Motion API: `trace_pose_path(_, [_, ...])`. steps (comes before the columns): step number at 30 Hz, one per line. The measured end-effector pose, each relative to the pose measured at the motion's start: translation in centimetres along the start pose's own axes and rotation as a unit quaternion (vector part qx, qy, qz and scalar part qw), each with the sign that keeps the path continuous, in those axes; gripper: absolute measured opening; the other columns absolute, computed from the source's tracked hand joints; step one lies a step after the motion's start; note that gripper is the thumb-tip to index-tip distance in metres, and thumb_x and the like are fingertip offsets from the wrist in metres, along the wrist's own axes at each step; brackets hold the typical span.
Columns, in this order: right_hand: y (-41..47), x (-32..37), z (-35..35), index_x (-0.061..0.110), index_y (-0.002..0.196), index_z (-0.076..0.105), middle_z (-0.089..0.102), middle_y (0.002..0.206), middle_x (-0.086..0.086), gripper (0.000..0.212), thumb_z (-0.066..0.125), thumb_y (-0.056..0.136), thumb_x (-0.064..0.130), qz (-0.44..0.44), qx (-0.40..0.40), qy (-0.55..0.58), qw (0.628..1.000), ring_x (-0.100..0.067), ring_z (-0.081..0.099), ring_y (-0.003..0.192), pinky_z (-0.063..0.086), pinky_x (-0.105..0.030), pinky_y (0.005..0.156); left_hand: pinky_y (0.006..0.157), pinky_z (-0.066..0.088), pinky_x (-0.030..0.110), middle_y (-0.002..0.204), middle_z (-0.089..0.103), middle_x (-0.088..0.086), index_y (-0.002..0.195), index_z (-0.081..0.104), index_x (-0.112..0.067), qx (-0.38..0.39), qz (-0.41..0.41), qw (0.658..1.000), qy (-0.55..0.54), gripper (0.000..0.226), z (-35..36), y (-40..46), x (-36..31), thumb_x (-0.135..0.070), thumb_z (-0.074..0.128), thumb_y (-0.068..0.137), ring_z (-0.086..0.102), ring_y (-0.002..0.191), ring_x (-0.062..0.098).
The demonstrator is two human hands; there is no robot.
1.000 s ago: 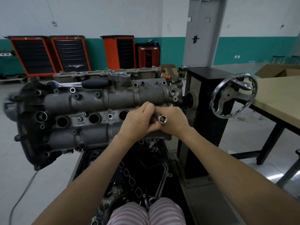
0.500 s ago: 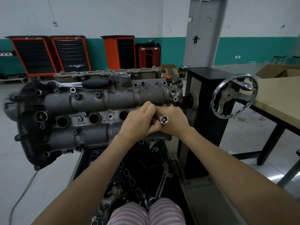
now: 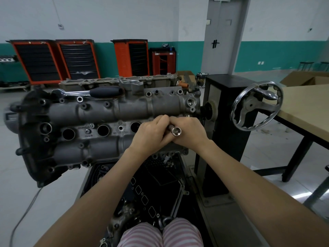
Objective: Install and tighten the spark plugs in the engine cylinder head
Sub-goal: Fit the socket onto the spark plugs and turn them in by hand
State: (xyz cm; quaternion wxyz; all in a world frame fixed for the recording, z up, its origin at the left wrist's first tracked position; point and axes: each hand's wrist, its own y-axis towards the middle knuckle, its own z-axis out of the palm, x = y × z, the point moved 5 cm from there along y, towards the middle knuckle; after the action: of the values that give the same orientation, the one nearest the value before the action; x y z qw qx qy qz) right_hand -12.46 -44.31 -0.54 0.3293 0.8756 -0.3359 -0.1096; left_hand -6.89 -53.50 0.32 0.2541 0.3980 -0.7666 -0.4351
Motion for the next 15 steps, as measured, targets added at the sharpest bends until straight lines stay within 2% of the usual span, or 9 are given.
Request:
trace_pose_path(3, [0.09, 0.07, 0.07, 0.007, 0.083, 0.053, 0.062, 0.066, -0.008, 0.019, 0.058, 0.079, 0.024, -0.007, 0.003, -0.012, 1.0, -0.031, 0.056, 0.056, 0.033, -0.031, 0.047, 0.043, 0.022, 0.019, 0.061, 0.043, 0.006, 0.069, 0.044, -0.002, 0.011, -0.016, 0.999, -0.027, 0.026, -0.04, 0.04, -0.04, -0.025, 0.048, 0.08, 0.037, 0.039, 0.021])
trace_pose_path(6, [0.05, 0.13, -0.03, 0.007, 0.082, 0.057, 0.062, 0.065, -0.007, 0.013, 0.058, 0.08, 0.02, -0.022, -0.003, -0.008, 1.0, -0.029, 0.057, 0.056, 0.035, -0.031, 0.046, 0.045, 0.021, 0.018, 0.062, 0.038, 0.0, 0.069, 0.043, -0.005, 0.015, -0.015, 1.0, -0.023, 0.025, -0.03, 0.03, -0.07, -0.027, 0.048, 0.079, 0.028, 0.046, 0.012])
trace_pose_path(10, [-0.1, 0.23, -0.41, 0.003, 0.072, 0.061, 0.063, 0.063, -0.01, 0.015, 0.056, 0.079, 0.015, -0.023, -0.024, 0.024, 0.999, -0.032, 0.058, 0.057, 0.043, -0.038, 0.048, 0.046, 0.023, 0.017, 0.052, 0.045, 0.004, 0.06, 0.045, -0.004, 0.0, -0.018, 1.0, 0.009, 0.032, 0.04, -0.05, 0.24, -0.027, 0.058, 0.078, 0.038, 0.04, 0.018])
trace_pose_path(12, [-0.13, 0.41, -0.66, 0.003, 0.063, 0.058, 0.059, 0.056, -0.011, 0.017, 0.054, 0.075, 0.013, -0.025, -0.041, 0.032, 0.998, -0.032, 0.056, 0.05, 0.039, -0.035, 0.043, 0.045, 0.023, 0.017, 0.045, 0.046, 0.005, 0.052, 0.046, -0.005, -0.019, -0.01, 0.999, 0.026, 0.035, 0.09, -0.13, 0.43, -0.022, 0.069, 0.072, 0.041, 0.037, 0.02])
trace_pose_path(15, [-0.14, 0.47, -0.83, 0.004, 0.057, 0.052, 0.055, 0.05, -0.011, 0.016, 0.058, 0.072, 0.009, -0.017, -0.047, 0.037, 0.998, -0.032, 0.052, 0.044, 0.031, -0.029, 0.042, 0.045, 0.021, 0.018, 0.041, 0.042, 0.006, 0.046, 0.042, -0.006, -0.036, -0.005, 0.999, 0.003, 0.039, 0.09, -0.16, 0.59, -0.023, 0.063, 0.075, 0.038, 0.035, 0.02])
